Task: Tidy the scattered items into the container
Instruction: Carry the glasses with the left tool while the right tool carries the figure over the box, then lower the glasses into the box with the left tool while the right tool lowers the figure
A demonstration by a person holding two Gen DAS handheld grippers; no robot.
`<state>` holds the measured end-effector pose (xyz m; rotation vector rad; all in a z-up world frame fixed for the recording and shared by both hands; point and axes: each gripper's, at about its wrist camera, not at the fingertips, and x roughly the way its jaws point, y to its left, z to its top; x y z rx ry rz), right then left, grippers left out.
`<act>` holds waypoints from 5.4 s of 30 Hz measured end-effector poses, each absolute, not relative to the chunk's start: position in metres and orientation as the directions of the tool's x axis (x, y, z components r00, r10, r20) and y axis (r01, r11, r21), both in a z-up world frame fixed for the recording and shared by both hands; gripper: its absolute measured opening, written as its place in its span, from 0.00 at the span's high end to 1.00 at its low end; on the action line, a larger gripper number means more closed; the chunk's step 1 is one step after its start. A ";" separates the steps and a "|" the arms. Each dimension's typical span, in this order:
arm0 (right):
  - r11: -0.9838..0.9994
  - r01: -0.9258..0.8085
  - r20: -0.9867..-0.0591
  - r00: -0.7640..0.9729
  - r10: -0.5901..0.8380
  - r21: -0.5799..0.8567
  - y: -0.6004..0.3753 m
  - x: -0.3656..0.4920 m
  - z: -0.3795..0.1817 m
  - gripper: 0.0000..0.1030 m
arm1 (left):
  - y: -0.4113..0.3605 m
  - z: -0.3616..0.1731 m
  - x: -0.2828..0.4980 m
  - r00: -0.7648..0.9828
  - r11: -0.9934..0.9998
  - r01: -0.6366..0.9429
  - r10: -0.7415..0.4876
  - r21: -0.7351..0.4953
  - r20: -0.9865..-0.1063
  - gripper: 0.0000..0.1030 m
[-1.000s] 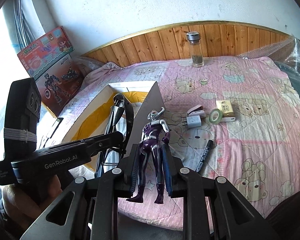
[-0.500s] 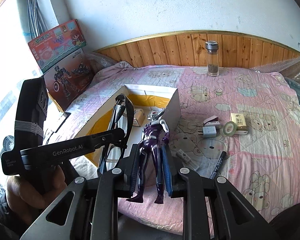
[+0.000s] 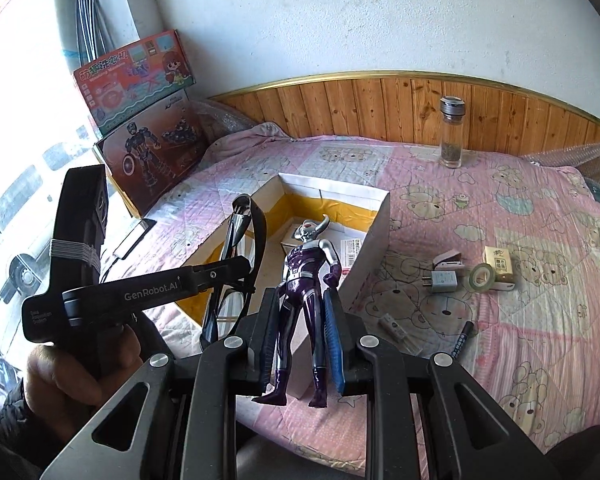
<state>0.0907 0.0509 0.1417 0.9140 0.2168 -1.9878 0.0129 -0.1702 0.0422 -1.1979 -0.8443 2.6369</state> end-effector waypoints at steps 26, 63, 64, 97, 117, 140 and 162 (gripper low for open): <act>-0.467 0.865 -0.673 -0.236 -0.701 0.183 -0.009 0.111 0.145 0.77 | -0.239 0.034 0.007 -0.680 -0.830 0.205 0.261 -0.520 -0.685 0.81; -0.509 0.781 -0.708 -0.125 -0.695 0.361 -0.055 0.042 0.109 0.77 | -0.228 0.015 -0.064 -0.519 -0.916 0.142 0.255 -0.376 -0.816 0.81; -0.513 0.777 -0.709 -0.125 -0.694 0.366 -0.056 0.040 0.108 0.77 | -0.228 0.013 -0.066 -0.510 -0.919 0.143 0.250 -0.368 -0.823 0.81; -0.577 0.678 -0.738 -0.075 -0.671 0.456 -0.084 -0.002 0.078 0.77 | -0.227 -0.016 -0.084 -0.345 -0.927 0.188 0.248 -0.325 -0.905 0.81; -0.642 0.596 -0.764 -0.072 -0.642 0.483 -0.094 -0.040 0.063 0.77 | -0.221 -0.005 -0.082 -0.322 -0.949 0.154 0.213 -0.274 -0.922 0.81; -0.677 0.545 -0.805 -0.005 -0.593 0.495 -0.123 -0.049 0.038 0.77 | -0.213 -0.031 -0.099 -0.234 -0.987 0.060 0.132 -0.150 -0.963 0.81; -0.740 0.562 -0.874 -0.061 -0.482 0.369 -0.154 -0.062 0.019 0.77 | -0.211 -0.048 -0.107 -0.171 -0.994 -0.108 0.046 -0.027 -0.984 0.81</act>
